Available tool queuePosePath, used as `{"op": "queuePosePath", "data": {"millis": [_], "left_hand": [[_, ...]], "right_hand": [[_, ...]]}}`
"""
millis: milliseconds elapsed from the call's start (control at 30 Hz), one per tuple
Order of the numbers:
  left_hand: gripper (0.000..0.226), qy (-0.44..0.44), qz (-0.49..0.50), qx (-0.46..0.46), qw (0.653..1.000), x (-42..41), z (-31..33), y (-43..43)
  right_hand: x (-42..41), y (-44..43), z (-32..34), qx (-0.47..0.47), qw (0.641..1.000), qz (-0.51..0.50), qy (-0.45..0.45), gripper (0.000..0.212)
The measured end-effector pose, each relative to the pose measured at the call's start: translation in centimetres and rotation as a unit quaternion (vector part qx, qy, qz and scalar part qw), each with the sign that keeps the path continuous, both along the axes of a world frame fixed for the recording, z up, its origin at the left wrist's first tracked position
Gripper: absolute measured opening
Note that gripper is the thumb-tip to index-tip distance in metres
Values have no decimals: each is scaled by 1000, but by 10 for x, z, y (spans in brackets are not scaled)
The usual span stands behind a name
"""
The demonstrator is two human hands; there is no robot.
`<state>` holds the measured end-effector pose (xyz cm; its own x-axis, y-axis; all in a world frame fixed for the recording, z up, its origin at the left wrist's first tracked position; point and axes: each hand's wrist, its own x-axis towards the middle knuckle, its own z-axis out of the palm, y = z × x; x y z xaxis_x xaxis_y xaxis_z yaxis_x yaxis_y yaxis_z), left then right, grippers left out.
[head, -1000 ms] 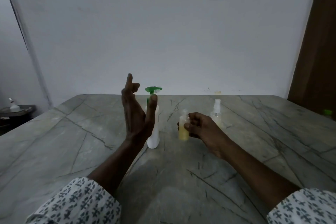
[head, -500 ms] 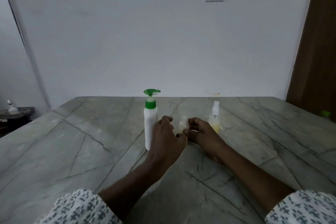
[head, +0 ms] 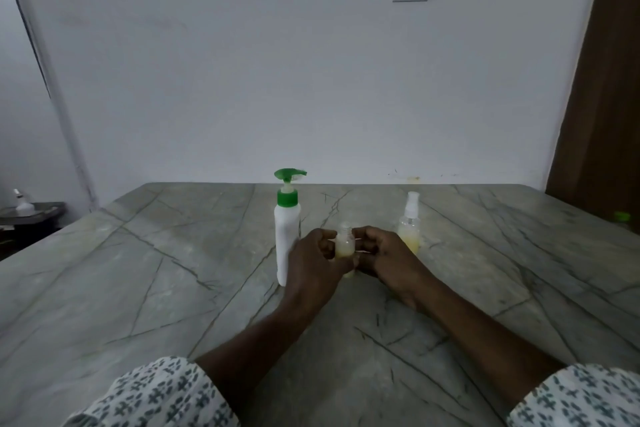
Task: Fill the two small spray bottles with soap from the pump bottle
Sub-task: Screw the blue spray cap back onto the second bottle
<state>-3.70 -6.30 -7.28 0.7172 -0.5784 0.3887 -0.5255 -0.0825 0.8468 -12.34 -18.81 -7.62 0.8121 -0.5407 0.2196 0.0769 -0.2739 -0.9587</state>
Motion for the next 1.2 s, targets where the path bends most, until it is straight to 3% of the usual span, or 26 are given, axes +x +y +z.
{"op": "queuePosePath", "data": {"millis": [167,267,367,467,600,700,867,967,1200], "left_hand": [[68,7,-19,9,1000,1,2,-3],[56,9,-11,4,1000,2,3,-5],[35,2,-7,5,1000,3,3,-8],[33,-11,4,19,1000,4,2,-10],[34,-28,14,33,999,4,2,-9],[35,-27,15,33,999,3,3,-9],[43,-5,4,24,1000,3,1,-9],[59,25,-16,23,999,4,2,-8],[80,63,-91,88,990,6,10,0]], "right_hand": [[-15,-7,29,-148,986,-70,27,48],[-40,-20,56,-174,974,-146,-23,30],[-67,-40,62,-287,933,-194,94,11],[-76,-51,55,-324,902,-187,216,7],[-61,-46,43,-384,875,-186,228,13],[-41,-33,32,-479,825,-201,224,20],[-17,-21,14,-584,727,-185,310,18],[-15,-20,9,-582,724,-183,321,14],[-19,-25,15,-530,767,-163,324,16]]}}
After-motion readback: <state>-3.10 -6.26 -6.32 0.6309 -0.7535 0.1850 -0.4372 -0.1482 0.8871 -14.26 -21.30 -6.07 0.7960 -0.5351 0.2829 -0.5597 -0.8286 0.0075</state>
